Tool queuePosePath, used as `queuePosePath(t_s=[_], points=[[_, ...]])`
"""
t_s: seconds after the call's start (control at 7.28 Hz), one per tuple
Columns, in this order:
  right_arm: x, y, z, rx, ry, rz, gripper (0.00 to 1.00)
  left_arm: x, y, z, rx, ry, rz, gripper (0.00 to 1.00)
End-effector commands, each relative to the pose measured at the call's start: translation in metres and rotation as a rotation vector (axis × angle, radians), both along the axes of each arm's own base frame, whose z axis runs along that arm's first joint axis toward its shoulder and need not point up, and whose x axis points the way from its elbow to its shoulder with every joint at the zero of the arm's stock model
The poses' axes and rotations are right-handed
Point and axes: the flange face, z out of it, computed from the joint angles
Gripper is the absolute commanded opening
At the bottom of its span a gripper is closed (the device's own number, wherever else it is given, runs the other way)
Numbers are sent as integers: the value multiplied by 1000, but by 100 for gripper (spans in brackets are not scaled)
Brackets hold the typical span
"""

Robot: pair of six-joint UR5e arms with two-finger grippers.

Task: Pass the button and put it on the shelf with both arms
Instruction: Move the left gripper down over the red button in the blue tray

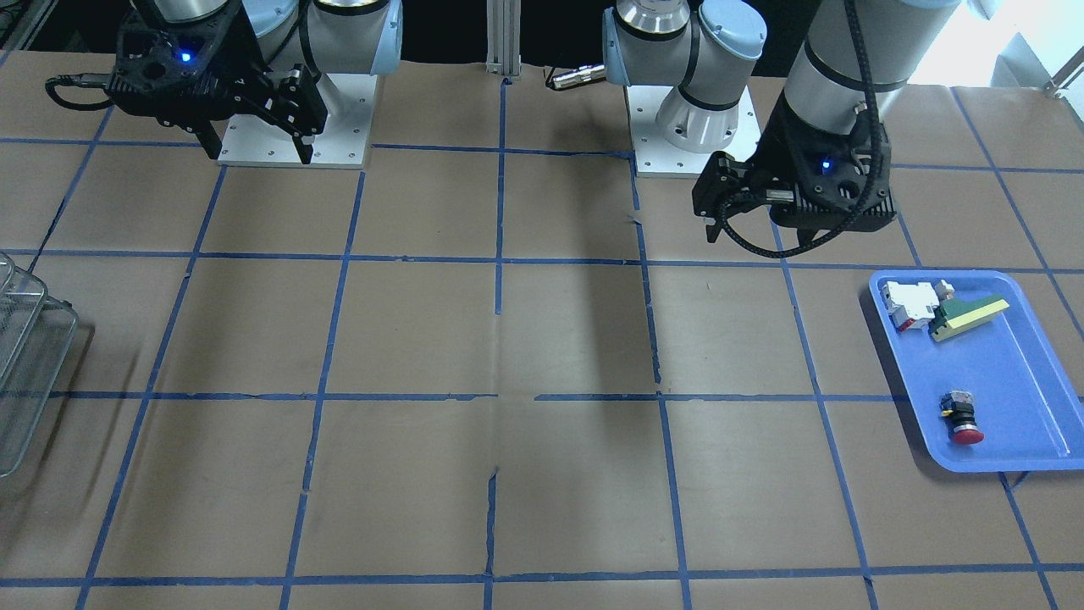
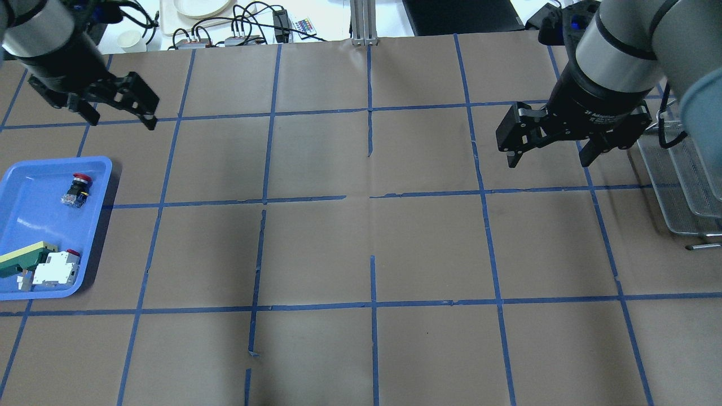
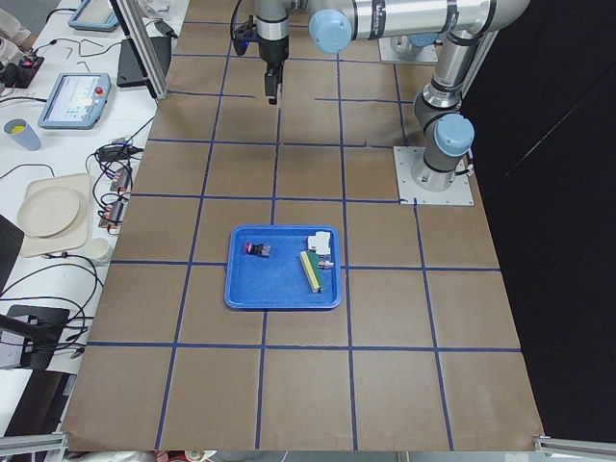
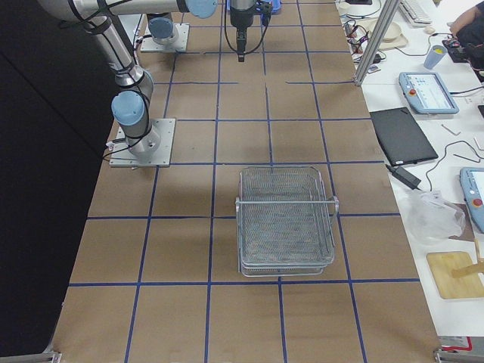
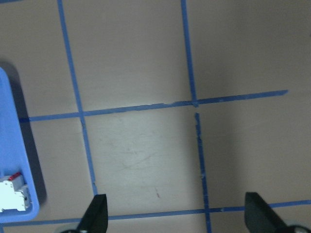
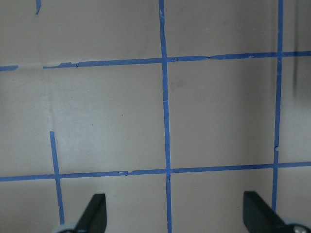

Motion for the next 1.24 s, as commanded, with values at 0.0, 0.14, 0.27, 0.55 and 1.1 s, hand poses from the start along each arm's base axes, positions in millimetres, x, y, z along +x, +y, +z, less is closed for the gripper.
queuePosePath(t_s=[0.0,0.14,0.27,0.55,1.1], points=[[0,0,0,3,5,0,100,129,4,-54,-63,29,-165,99],[0,1,-1,7,5,0,100,169,10,-91,-114,5,-197,98],[0,1,-1,6,5,0,100,215,14,-139,-158,-53,-240,99],[-1,1,-1,6,7,0,100,280,17,-213,-294,32,-220,98],[-2,0,-1,7,4,9,100,292,28,-270,-296,42,-229,93]])
